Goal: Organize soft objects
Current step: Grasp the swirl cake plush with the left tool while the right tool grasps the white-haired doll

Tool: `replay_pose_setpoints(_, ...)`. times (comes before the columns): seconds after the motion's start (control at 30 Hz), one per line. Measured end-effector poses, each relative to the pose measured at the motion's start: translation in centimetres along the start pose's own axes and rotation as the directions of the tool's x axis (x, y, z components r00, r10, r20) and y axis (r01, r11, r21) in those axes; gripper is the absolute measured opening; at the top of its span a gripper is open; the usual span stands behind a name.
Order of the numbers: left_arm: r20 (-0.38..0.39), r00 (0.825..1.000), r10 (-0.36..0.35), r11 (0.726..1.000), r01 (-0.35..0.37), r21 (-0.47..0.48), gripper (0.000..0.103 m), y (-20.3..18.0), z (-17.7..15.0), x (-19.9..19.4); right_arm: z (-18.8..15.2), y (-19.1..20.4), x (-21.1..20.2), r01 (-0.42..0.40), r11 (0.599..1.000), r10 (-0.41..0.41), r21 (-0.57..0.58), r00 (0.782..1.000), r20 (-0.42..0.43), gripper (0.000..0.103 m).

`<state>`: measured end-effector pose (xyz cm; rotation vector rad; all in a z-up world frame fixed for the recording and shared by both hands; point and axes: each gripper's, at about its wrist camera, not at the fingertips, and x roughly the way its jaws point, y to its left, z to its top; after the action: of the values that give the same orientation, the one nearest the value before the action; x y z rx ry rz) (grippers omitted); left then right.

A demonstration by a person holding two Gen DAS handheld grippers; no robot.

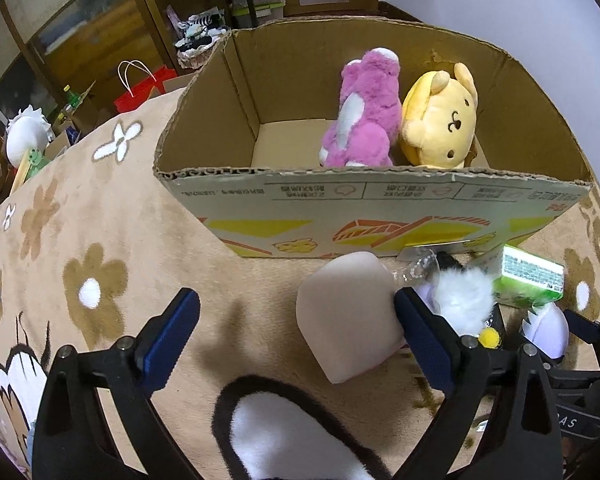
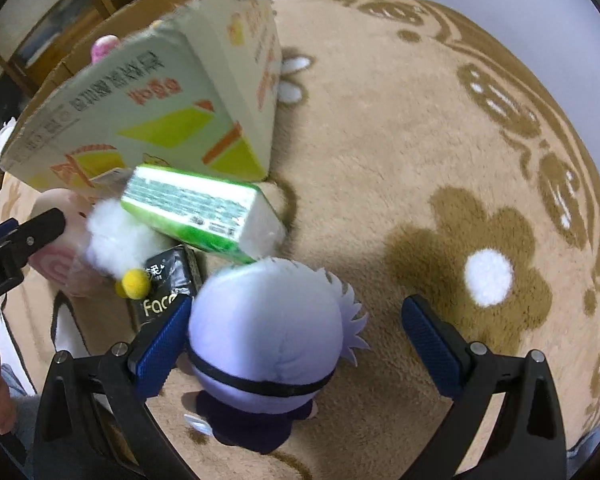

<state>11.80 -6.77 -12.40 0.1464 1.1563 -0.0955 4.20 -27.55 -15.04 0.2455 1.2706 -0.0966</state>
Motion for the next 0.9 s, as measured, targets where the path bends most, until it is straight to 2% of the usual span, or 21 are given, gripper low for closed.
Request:
replay_pose_setpoints(0.13,-0.006,1.000,-0.002,1.000,0.002,-0.012,0.096,0.3,0.1,0.2,0.1,0.0,0.3,0.001,1.000,-0.001,0.008,1.000,-0.006,0.103)
replay_pose_setpoints(0.2,-0.011,1.000,-0.021,0.999,0.021,-0.025,0.089,0.5,0.1,0.3,0.2,0.0,0.5,0.004,1.000,-0.004,0.006,1.000,-0.010,0.103)
replay_pose_setpoints(0.37,-0.029,0.997,-0.073,0.997,0.071,-0.044,0.077,0.7,0.0,0.4,0.7,-0.1,1.4,0.007,1.000,-0.007,0.008,1.000,-0.020,0.103)
replay_pose_setpoints(0.73,-0.027,0.997,-0.067,0.997,0.066,-0.035,0.076,0.8,-0.1,0.5,1.3,-0.5,3.0,-0.001,0.999,0.002,0.034,0.999,-0.039,0.103)
replay_pose_setpoints(0.9,-0.035,0.993,-0.114,0.993,0.114,-0.026,0.045,0.1,-0.2,0.3,1.6,-0.9,3.6,-0.021,0.999,0.023,0.047,0.999,-0.047,0.103)
